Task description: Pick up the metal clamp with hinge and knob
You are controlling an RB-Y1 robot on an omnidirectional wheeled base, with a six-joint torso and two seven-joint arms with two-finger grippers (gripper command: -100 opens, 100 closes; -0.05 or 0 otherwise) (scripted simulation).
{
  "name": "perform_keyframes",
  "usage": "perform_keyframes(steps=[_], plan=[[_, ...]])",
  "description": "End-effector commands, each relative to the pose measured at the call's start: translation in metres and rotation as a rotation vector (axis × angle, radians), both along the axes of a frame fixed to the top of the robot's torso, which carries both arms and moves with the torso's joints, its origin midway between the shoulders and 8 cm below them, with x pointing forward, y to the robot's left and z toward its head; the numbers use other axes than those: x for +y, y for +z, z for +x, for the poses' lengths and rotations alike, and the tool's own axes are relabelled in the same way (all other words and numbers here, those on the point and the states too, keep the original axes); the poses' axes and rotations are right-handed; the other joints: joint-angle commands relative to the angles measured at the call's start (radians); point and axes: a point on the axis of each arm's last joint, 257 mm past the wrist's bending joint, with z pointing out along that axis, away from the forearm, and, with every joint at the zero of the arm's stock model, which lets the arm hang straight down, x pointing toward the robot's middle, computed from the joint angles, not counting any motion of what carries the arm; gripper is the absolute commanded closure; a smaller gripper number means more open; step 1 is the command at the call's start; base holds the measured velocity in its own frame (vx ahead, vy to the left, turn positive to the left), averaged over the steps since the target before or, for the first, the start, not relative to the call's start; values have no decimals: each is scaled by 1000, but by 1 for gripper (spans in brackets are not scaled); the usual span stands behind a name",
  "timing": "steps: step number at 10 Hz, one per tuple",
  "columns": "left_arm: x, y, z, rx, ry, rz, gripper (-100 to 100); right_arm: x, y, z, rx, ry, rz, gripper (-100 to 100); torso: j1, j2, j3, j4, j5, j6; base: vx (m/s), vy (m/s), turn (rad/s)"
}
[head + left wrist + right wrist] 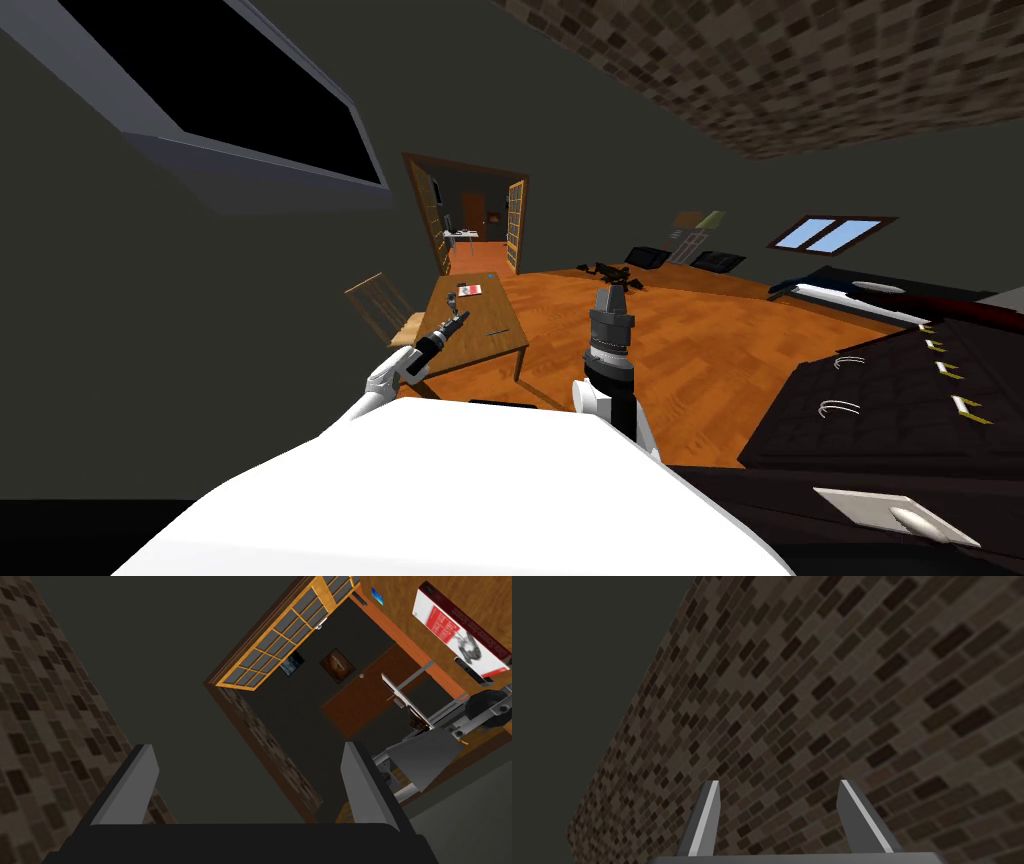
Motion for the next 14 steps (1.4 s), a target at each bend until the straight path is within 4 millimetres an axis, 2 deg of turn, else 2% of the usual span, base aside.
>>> perform_keyframes(steps=[1,5,8,9,10,13,14], plan=[[8,-12,3,27,12,31,-100,0,0,0,0,0,0,0,0,0,0,0,0,0,-3,-9,-62],[37,-45,10,95,42,150,-100,0,0,0,0,0,0,0,1,0,0,0,0,0,1,-4,-88],[82,-75,17,169,85,317,-100,0,0,0,0,0,0,0,1,-1,0,0,0,0,2,9,-169],[87,-82,14,186,92,320,-100,0,0,0,0,0,0,0,2,-1,0,0,0,0,3,18,-48],[105,-92,14,212,109,373,-100,0,0,0,0,0,0,0,2,0,0,0,1,-1,0,13,-102],[152,-108,15,269,153,518,-100,0,0,0,0,0,0,0,3,0,0,0,1,0,-2,26,-154],[156,-113,12,282,158,520,-100,0,0,0,0,0,0,0,3,0,0,0,1,0,-1,24,-37]])
